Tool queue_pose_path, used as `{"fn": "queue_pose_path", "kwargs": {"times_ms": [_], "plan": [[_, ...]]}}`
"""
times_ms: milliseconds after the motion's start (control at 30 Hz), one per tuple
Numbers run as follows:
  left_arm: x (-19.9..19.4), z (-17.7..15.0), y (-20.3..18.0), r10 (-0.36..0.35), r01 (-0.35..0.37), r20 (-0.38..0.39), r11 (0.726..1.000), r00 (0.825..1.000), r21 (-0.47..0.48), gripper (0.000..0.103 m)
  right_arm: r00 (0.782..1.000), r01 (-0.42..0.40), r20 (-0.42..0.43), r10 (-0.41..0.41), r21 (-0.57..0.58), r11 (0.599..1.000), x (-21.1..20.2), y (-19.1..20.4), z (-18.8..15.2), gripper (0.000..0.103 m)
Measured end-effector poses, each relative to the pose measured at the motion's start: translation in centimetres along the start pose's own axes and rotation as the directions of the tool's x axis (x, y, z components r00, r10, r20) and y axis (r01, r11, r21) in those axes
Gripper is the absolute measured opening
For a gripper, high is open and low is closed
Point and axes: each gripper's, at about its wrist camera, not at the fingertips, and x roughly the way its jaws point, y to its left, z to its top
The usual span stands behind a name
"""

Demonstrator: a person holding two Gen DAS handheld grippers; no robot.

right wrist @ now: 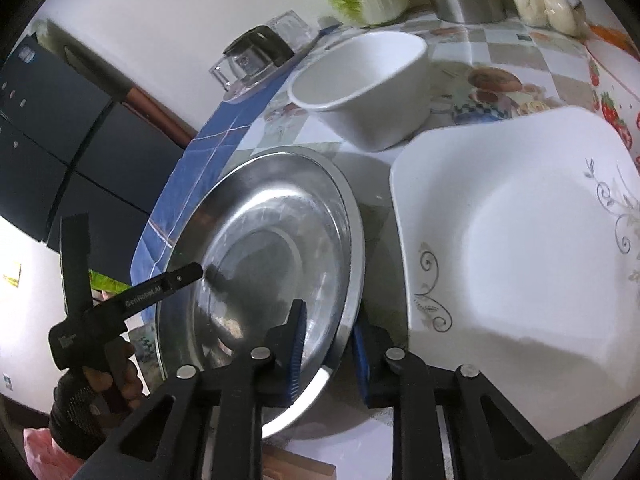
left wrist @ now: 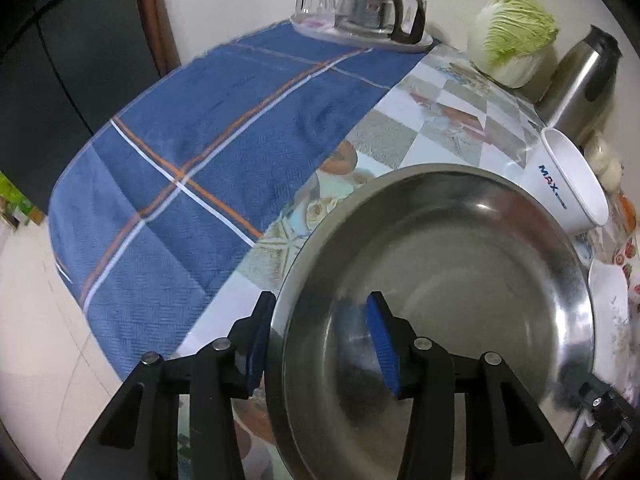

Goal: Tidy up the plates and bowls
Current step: 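Lift the steel basin off the table with both tools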

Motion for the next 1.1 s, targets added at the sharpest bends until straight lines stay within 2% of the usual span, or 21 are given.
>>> {"fn": "queue_pose_path", "kwargs": {"times_ms": [133, 300, 500, 633, 867, 1100], "plan": [[-1.1, -0.2, 0.4, -0.009, 0.009, 0.023, 1.0, 1.0, 0.004, 0.048, 0.999, 0.031, 0.041, -0.027, -0.094, 0.995, -1.4, 1.8, 0.1, 0.021], [-3.5, 0.3, 1.1, -0.033, 0.034, 0.069, 0.999, 0.997, -0.01, 0.048, 0.997, 0.037, 0.066, -0.027, -0.153, 0.988, -2.7, 2.9, 0.0, 0.021], [-6.8, 1.5, 0.3, -0.056, 0.057, 0.139, 0.998, 0.989, -0.004, 0.048, 0.995, 0.003, 0.099, 0.011, -0.141, 0.99, -4.0, 3.2, 0.4, 0.021], [-9.5, 2.4, -1.0, -0.08, 0.08, 0.195, 0.997, 0.978, 0.009, 0.048, 0.987, -0.002, 0.161, 0.026, -0.143, 0.99, -6.1, 3.3, 0.5, 0.021], [-13.9, 4.3, -5.2, -0.153, 0.149, 0.278, 0.988, 0.948, 0.036, 0.048, 0.956, -0.009, 0.291, 0.044, -0.122, 0.992, -11.2, 2.0, 1.0, 0.022], [-16.6, 4.5, -10.5, -0.218, 0.2, 0.329, 0.976, 0.919, 0.088, 0.048, 0.92, 0.019, 0.392, 0.016, -0.086, 0.996, -16.2, -0.7, 1.1, 0.022]]}}
